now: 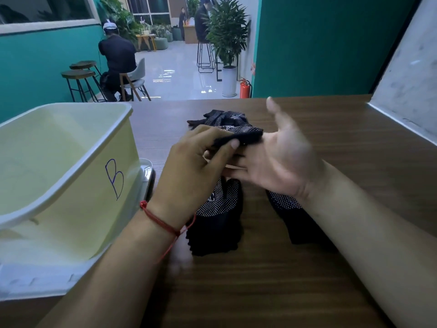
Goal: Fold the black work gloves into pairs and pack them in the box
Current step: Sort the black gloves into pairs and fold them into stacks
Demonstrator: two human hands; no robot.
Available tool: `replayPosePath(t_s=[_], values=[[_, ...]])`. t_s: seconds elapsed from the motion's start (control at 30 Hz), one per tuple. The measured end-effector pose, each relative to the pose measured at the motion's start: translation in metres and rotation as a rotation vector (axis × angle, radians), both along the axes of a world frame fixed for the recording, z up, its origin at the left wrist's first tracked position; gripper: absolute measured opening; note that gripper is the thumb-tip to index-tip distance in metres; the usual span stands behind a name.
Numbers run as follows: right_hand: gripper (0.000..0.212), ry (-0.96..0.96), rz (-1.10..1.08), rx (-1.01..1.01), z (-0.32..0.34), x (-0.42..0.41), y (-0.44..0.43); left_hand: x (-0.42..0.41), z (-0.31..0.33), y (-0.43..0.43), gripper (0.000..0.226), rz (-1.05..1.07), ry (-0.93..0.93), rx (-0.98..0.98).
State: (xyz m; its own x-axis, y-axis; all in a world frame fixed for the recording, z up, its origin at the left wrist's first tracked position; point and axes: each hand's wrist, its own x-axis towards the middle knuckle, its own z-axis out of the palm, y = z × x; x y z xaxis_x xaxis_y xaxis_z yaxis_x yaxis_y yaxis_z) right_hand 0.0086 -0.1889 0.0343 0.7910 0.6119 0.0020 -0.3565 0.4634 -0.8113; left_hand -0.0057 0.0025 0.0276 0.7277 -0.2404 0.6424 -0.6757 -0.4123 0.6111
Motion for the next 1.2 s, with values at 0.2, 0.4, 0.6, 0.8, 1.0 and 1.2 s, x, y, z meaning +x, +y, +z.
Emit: replayPosePath(t_s=[0.2, 0.4, 0.6, 0.8, 1.0, 1.2], values=[[0.106, 0.021, -0.049, 0.122, 0.001, -0.017, -0.027, -0.018, -0.008, -0.020, 0.016, -0.125, -0.118, 0.222], [0.105, 0.066, -0.178, 0.062, 0.000, -0.043, -0.059, -0.033, -0.019, -0.039, 0.019, -0.155, -0.123, 0.357], [0.108, 0.091, -0.160, 0.118, -0.012, -0.045, -0.091, -0.053, -0.011, -0.070, 0.023, -0.154, -0.068, 0.450], [0.117, 0.135, -0.187, 0.134, -0.023, -0.035, -0.110, -0.076, -0.011, -0.094, 0.028, -0.097, -0.125, 0.606], [0.114, 0.164, -0.271, 0.054, -0.038, -0.026, -0.120, -0.078, -0.039, -0.103, 0.026, -0.082, -0.098, 0.658], [0.109, 0.194, -0.284, 0.035, -0.041, -0.022, -0.122, -0.078, -0.040, -0.096, 0.027, -0.059, -0.091, 0.685]])
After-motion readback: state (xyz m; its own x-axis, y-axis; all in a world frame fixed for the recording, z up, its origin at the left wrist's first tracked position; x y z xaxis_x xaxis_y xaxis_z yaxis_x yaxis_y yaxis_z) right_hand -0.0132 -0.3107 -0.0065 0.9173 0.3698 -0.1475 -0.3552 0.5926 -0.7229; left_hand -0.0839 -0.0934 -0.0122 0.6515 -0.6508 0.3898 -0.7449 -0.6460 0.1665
